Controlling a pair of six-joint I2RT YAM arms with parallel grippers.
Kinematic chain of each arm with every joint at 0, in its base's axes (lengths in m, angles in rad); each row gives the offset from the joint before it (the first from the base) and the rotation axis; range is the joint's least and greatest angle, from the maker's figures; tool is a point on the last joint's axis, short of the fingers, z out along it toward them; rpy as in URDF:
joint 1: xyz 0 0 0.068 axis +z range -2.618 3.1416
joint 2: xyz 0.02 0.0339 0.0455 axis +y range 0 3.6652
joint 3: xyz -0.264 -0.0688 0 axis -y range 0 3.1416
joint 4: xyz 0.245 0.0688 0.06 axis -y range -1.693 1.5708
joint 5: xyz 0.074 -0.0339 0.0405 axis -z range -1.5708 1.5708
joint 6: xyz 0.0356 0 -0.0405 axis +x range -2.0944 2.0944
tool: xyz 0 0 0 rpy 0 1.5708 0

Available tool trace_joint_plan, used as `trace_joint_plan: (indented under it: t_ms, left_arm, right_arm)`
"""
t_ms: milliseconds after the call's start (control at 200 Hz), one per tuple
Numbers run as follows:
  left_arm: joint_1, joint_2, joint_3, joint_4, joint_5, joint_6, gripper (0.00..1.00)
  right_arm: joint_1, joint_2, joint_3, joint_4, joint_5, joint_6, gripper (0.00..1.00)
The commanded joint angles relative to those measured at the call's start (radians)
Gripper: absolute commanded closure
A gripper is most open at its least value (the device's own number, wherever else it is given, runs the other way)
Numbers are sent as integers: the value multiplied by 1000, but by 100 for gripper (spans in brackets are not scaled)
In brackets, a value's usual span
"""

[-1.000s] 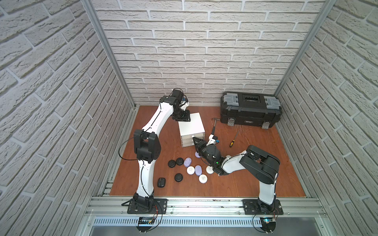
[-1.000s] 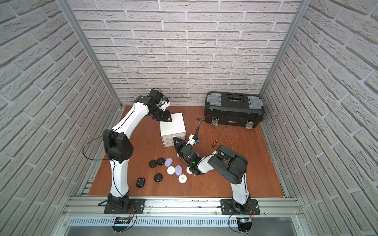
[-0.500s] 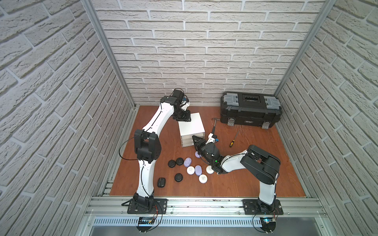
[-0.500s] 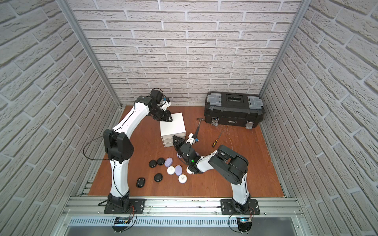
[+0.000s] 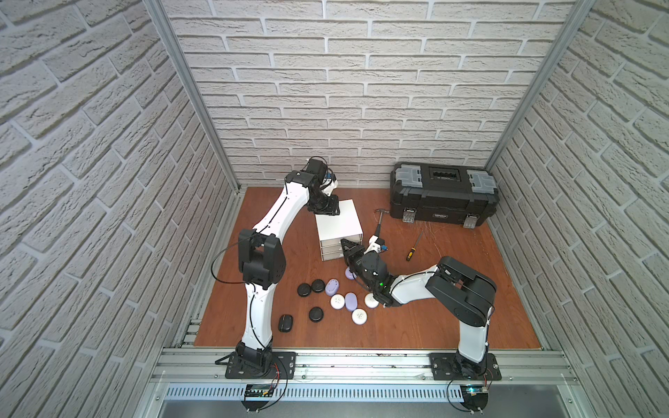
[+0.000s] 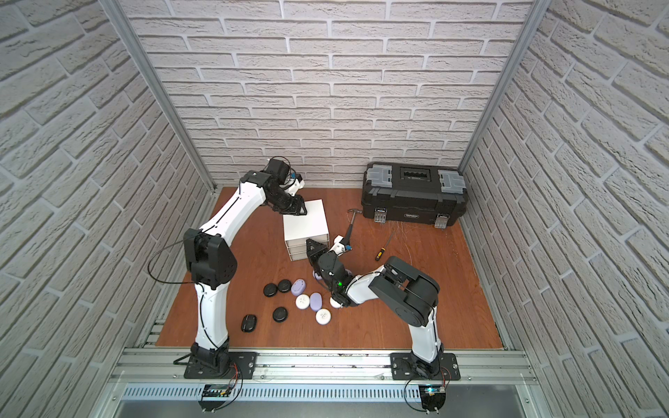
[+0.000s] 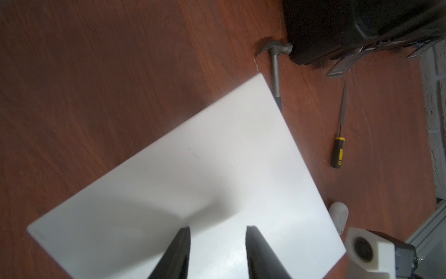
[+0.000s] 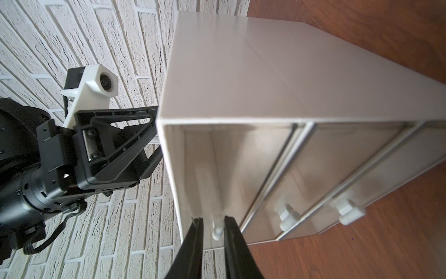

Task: Put the bluetooth earphones in the drawer according to color
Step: Open the drawer in the storage box.

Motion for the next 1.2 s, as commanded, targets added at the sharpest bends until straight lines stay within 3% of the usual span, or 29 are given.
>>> trace_joint_plan:
  t_ms: [0, 400, 1195]
  left_arm:
    - [-11, 48, -58, -83, -19, 11, 58]
    - [-23, 58, -73, -82, -23, 11, 58]
    - [-31, 103, -76, -76, -48, -35, 60]
  right_arm:
    - [8, -23, 34, 37, -25, 190, 81]
    - [10, -9, 3, 63, -49, 220, 97]
    - [123, -148, -294, 78, -57, 239, 97]
